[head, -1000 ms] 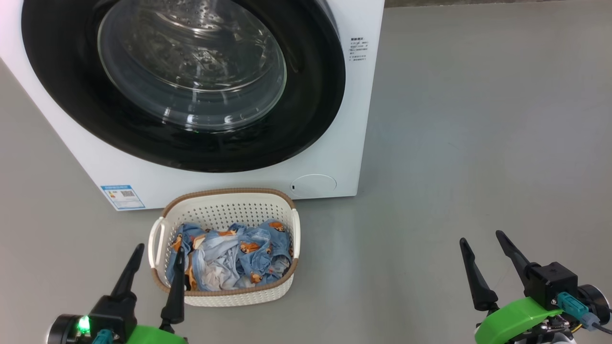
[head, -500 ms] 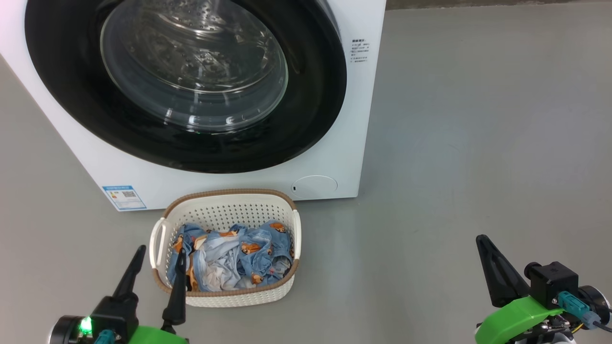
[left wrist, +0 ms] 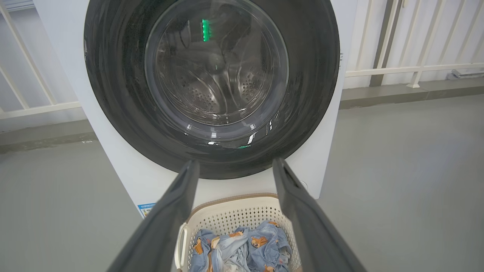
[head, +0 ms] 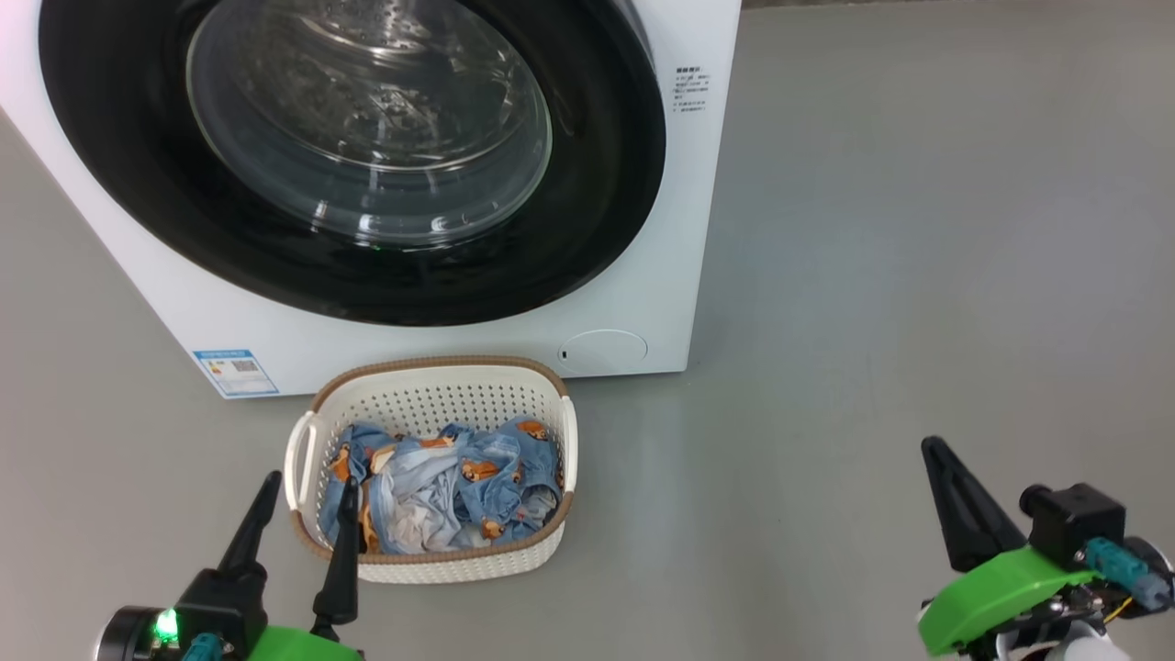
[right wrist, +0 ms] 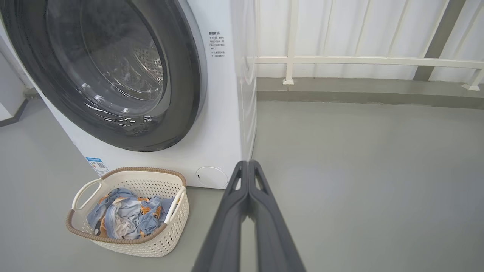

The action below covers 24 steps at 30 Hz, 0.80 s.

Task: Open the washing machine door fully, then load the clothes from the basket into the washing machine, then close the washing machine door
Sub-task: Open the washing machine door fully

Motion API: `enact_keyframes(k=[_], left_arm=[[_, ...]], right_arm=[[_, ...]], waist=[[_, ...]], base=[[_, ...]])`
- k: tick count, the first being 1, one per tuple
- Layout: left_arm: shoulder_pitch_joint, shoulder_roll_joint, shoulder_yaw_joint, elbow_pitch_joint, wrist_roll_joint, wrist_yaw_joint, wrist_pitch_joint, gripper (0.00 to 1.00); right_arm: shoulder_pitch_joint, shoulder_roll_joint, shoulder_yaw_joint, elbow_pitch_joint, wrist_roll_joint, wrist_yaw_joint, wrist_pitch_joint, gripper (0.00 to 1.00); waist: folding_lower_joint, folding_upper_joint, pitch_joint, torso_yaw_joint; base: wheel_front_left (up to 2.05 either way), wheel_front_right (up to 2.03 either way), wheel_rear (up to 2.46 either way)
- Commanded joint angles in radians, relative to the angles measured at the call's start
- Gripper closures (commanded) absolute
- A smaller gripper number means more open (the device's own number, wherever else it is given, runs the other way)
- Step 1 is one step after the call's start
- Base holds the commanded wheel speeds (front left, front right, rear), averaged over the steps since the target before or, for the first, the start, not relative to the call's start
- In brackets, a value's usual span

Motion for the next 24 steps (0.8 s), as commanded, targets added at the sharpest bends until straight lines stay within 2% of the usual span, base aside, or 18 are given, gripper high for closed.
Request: enact_keyframes(k=[1, 4, 7, 17, 22, 24], left_arm=[[-0.048, 0.012, 0.036, -0.027, 0.004, 0.007, -0.009, 0.00], [-0.054, 0.012, 0.037, -0.028, 0.006, 0.007, -0.009, 0.00], [-0.063, 0.010, 0.037, -0.030, 0.006, 0.005, -0.009, 0.00], [-0.110, 0.000, 0.037, -0.040, 0.010, -0.001, -0.009, 0.00], [-0.144, -0.009, 0.032, -0.049, 0.013, -0.009, -0.009, 0.00], [-0.158, -0.011, 0.028, -0.047, 0.020, -0.010, -0.009, 0.00]], right_arm=[[-0.048, -0.006, 0.016, -0.017, 0.024, -0.001, 0.003, 1.00], [-0.067, -0.005, 0.006, -0.005, 0.049, -0.001, 0.005, 1.00], [-0.103, 0.008, -0.015, 0.020, 0.154, -0.001, 0.010, 1.00], [-0.274, 0.027, -0.097, 0.136, 0.737, -0.001, 0.133, 1.00], [-0.405, 0.028, -0.157, 0.230, 1.031, -0.001, 0.224, 1.00], [-0.463, 0.028, -0.183, 0.273, 1.116, -0.001, 0.256, 1.00]], waist=[[0.0000, 0.0000, 0.011, 0.001], [0.0000, 0.0000, 0.023, 0.003], [0.0000, 0.0000, 0.042, 0.006], [0.0000, 0.0000, 0.138, 0.027], [0.0000, 0.0000, 0.194, 0.041], [0.0000, 0.0000, 0.215, 0.047]], base=[[0.00, 0.00, 0.00], [0.00, 0.00, 0.00], [0.00, 0.00, 0.00], [0.00, 0.00, 0.00], [0.00, 0.00, 0.00], [0.00, 0.00, 0.00]])
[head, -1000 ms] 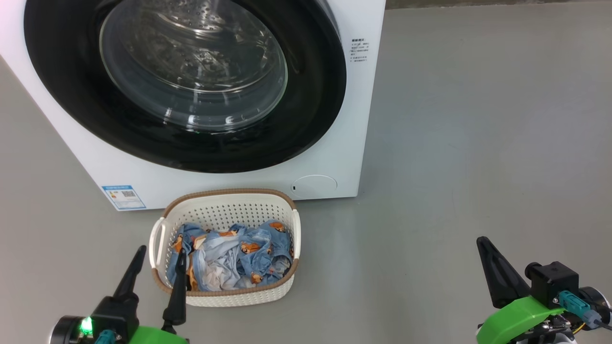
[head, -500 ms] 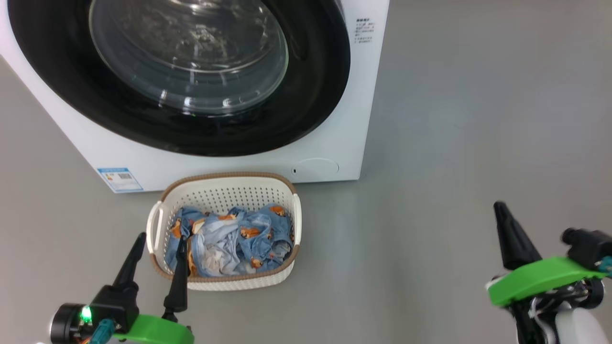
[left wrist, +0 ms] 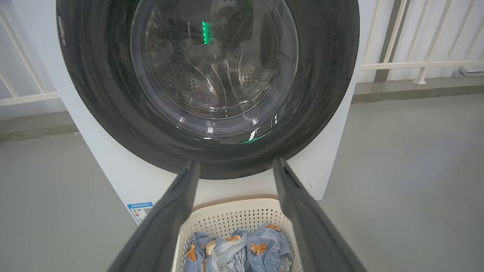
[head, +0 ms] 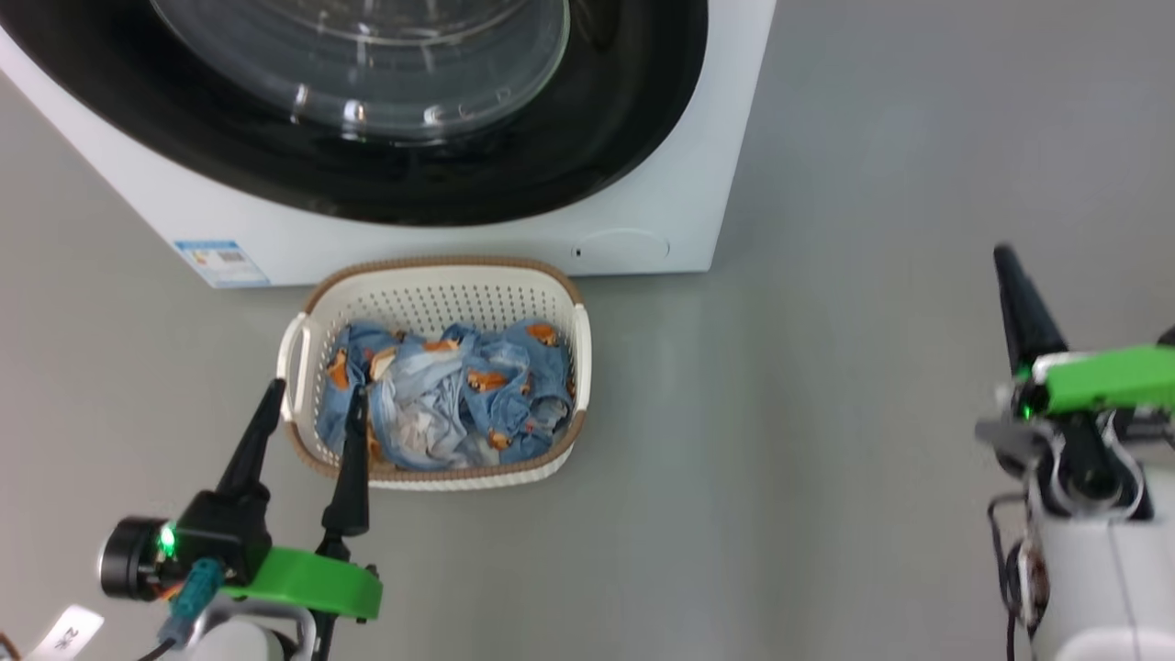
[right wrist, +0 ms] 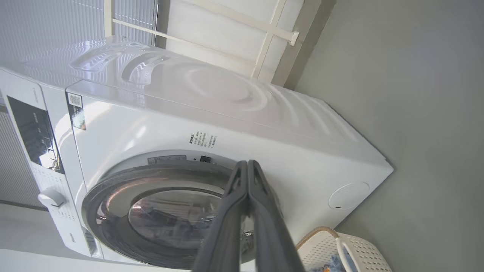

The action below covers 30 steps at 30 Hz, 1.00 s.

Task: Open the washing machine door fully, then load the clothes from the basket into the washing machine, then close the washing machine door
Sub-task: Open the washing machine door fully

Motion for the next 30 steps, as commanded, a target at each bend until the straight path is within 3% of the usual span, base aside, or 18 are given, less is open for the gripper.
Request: enact_keyframes(k=[1, 5, 13, 21, 30], left_arm=[[-0.042, 0.014, 0.028, -0.024, 0.023, -0.008, -0.009, 0.00], [-0.067, 0.006, 0.020, -0.031, 0.028, -0.013, -0.009, 0.00], [-0.097, -0.006, 0.017, -0.038, 0.029, -0.021, -0.009, 0.00], [-0.139, -0.014, -0.007, -0.037, 0.052, -0.029, -0.009, 0.00], [-0.168, -0.022, -0.024, -0.046, 0.058, -0.035, -0.009, 0.00]], right_arm=[[-0.074, 0.002, 0.003, 0.010, 0.071, -0.001, 0.036, 1.00], [-0.189, 0.002, -0.044, 0.097, 0.184, -0.001, 0.108, 1.00], [-0.418, -0.022, -0.089, 0.262, 0.292, -0.001, 0.237, 1.00], [-0.642, -0.076, -0.062, 0.402, 0.302, -0.001, 0.337, 1.00], [-0.844, -0.095, -0.034, 0.555, 0.279, -0.001, 0.366, 1.00]], waist=[[0.0000, 0.0000, 0.050, 0.020], [0.0000, 0.0000, 0.087, 0.036], [0.0000, 0.0000, 0.143, 0.061], [0.0000, 0.0000, 0.197, 0.098], [0.0000, 0.0000, 0.238, 0.129]], base=[[0.00, 0.00, 0.00], [0.00, 0.00, 0.00], [0.00, 0.00, 0.00], [0.00, 0.00, 0.00], [0.00, 0.00, 0.00]])
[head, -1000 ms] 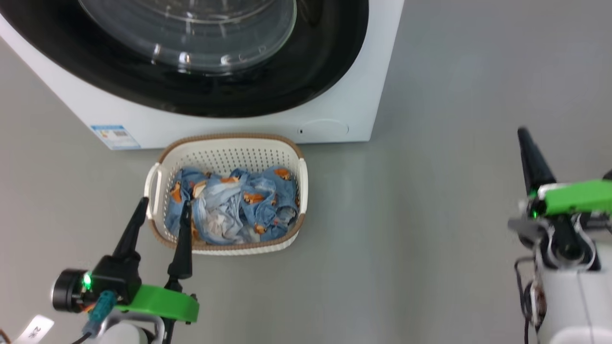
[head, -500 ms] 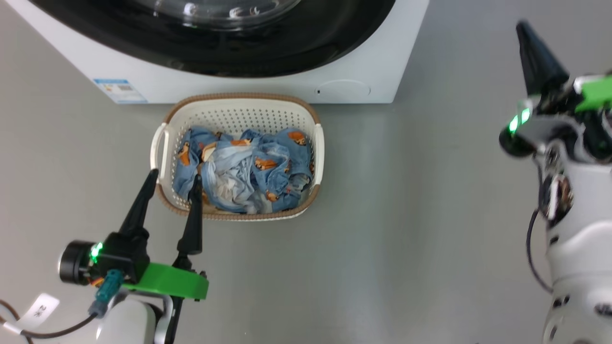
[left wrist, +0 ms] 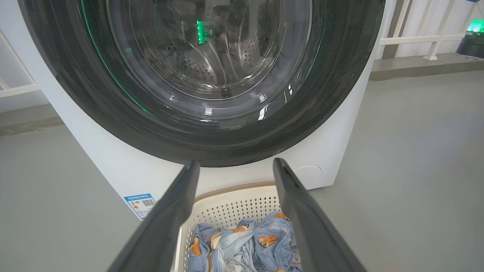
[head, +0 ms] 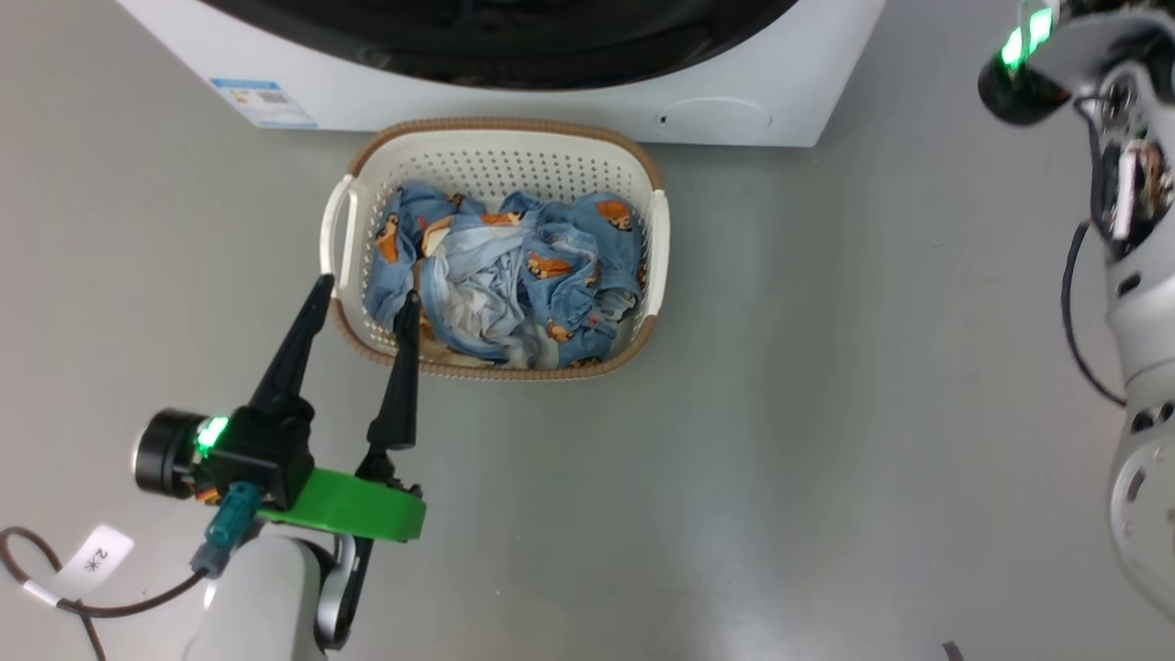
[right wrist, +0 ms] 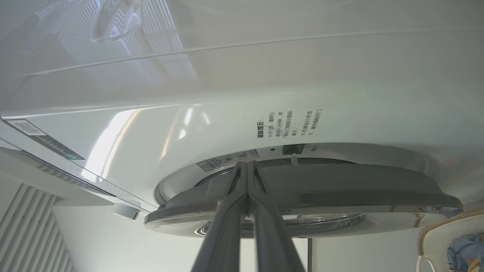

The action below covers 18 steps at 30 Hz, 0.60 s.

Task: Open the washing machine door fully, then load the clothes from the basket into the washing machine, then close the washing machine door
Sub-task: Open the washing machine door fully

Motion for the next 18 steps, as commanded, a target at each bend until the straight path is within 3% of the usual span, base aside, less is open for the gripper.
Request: enact_keyframes(k=[1, 18], left_arm=[[-0.021, 0.016, 0.026, -0.029, 0.005, -0.009, -0.008, 0.00], [-0.057, 0.008, -0.002, -0.035, -0.015, -0.017, -0.008, 0.00]], right_arm=[[-0.047, 0.009, 0.017, -0.006, -0.006, -0.001, 0.009, 1.00], [-0.322, -0.007, 0.089, 0.234, -0.097, -0.001, 0.030, 1.00]], waist=[[0.0000, -0.0001, 0.016, 0.016], [0.0000, -0.0001, 0.084, 0.071]], base=[[0.00, 0.00, 0.00], [0.00, 0.00, 0.00]])
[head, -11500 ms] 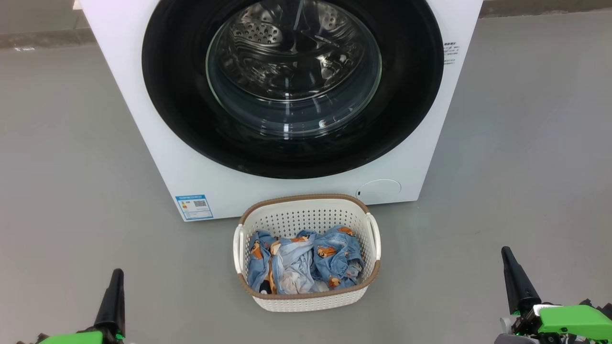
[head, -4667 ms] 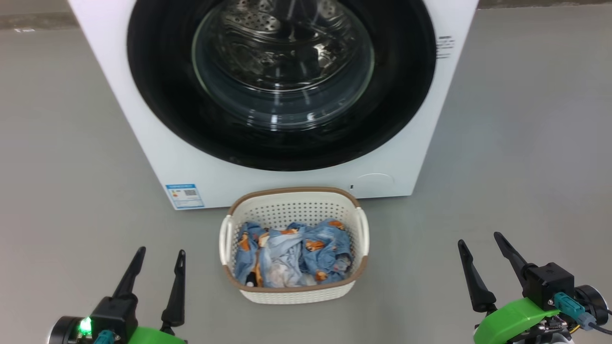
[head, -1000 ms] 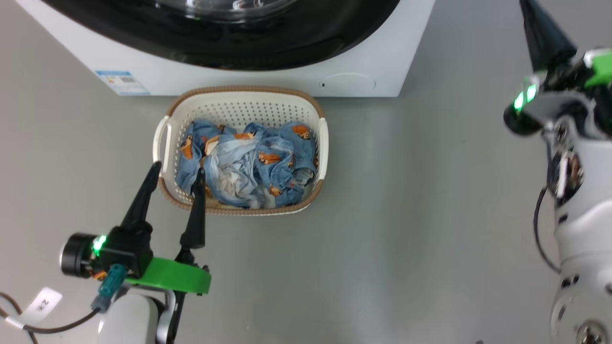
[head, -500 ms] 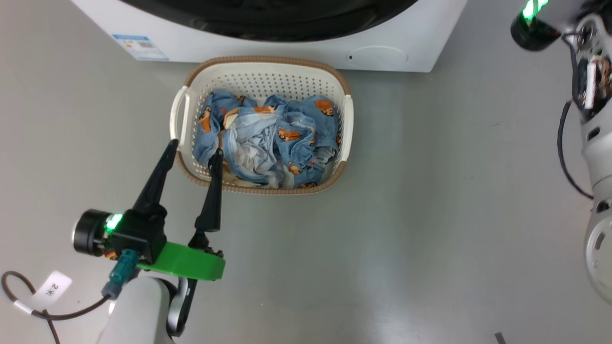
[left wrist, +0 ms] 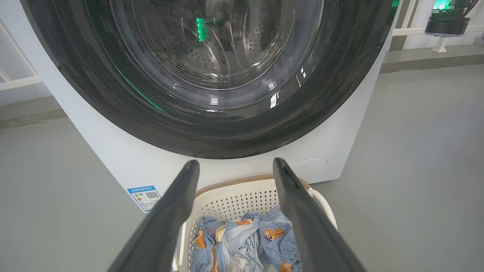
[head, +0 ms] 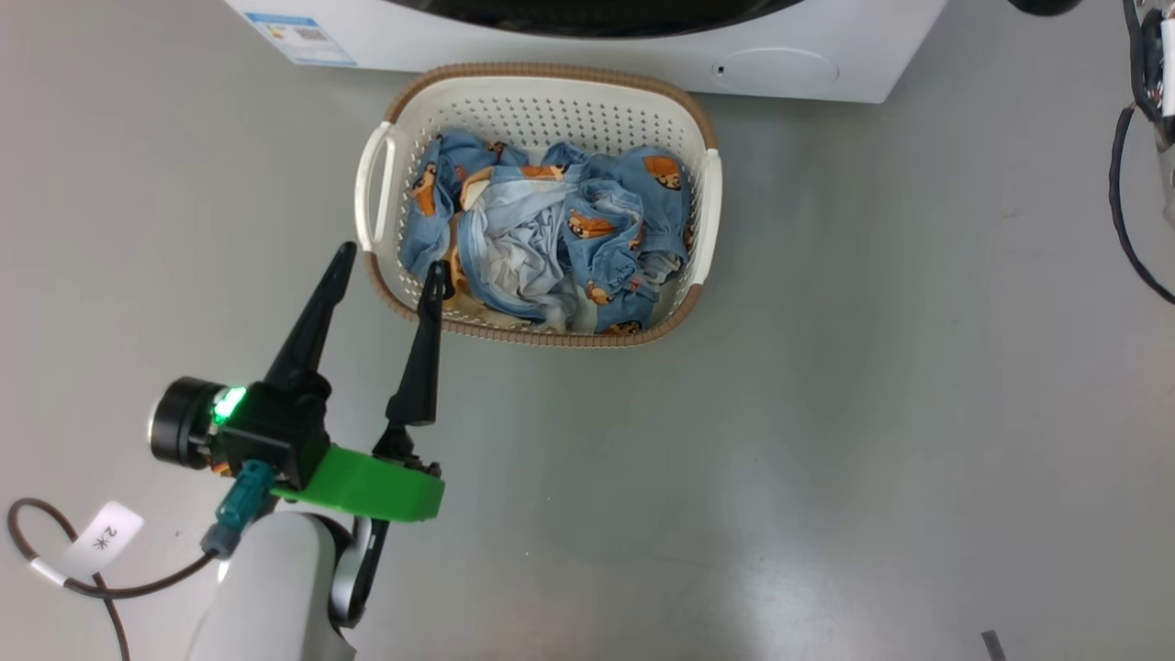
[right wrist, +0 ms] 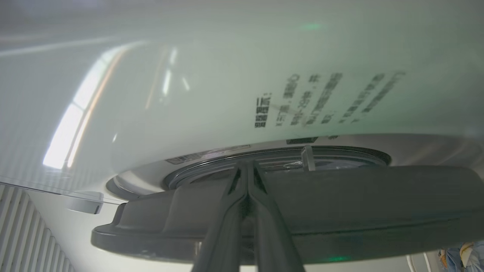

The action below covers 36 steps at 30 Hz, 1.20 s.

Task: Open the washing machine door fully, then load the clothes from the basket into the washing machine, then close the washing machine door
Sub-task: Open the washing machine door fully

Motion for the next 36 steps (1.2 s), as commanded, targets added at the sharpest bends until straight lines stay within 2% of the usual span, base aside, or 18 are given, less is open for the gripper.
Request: enact_keyframes(k=[1, 10, 22, 36], left_arm=[[-0.010, 0.021, 0.026, -0.025, -0.006, -0.008, -0.008, 0.00], [-0.024, 0.020, 0.023, -0.021, -0.015, -0.004, -0.008, 0.00], [-0.028, 0.020, 0.023, -0.019, -0.026, 0.006, -0.008, 0.00], [-0.011, 0.020, 0.034, -0.013, -0.021, 0.012, -0.008, 0.00]], right_arm=[[-0.047, 0.025, 0.009, -0.015, -0.014, -0.001, 0.010, 1.00], [-0.110, 0.037, 0.042, 0.020, -0.049, -0.001, 0.038, 1.00], [-0.110, 0.034, 0.073, 0.031, -0.077, -0.001, 0.110, 1.00], [0.006, 0.064, 0.099, -0.085, -0.072, -0.001, 0.255, 1.00]], waist=[[0.0001, -0.0001, 0.008, 0.007], [0.0001, -0.0001, 0.024, 0.016], [0.0001, -0.0001, 0.021, 0.011], [0.0001, -0.0001, -0.020, -0.017]], base=[[0.00, 0.00, 0.00], [0.00, 0.00, 0.00], [0.00, 0.00, 0.00], [0.00, 0.00, 0.00]])
